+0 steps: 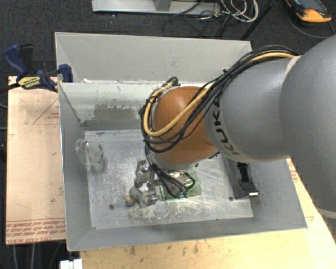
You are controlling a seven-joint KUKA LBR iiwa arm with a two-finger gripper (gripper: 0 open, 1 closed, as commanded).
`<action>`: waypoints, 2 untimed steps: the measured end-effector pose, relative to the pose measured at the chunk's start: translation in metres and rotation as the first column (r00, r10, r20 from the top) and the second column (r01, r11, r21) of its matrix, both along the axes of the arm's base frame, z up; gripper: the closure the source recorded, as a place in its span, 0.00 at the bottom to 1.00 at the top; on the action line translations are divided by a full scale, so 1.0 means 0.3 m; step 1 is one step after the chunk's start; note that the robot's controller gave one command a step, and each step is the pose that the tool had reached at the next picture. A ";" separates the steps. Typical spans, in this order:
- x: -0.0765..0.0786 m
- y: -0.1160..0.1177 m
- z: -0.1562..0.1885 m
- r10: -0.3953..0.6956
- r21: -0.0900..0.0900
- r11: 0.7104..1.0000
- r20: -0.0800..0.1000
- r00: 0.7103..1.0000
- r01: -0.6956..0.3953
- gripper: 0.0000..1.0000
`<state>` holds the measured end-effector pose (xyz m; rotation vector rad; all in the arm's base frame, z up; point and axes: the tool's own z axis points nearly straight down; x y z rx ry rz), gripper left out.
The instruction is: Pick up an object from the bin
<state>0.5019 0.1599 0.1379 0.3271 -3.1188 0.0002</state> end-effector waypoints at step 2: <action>-0.003 -0.034 0.429 0.023 0.001 1.000 0.004 1.000 -0.023 1.00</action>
Offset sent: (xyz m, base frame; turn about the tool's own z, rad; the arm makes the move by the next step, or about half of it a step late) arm -0.0005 -0.0116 0.1626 -0.0372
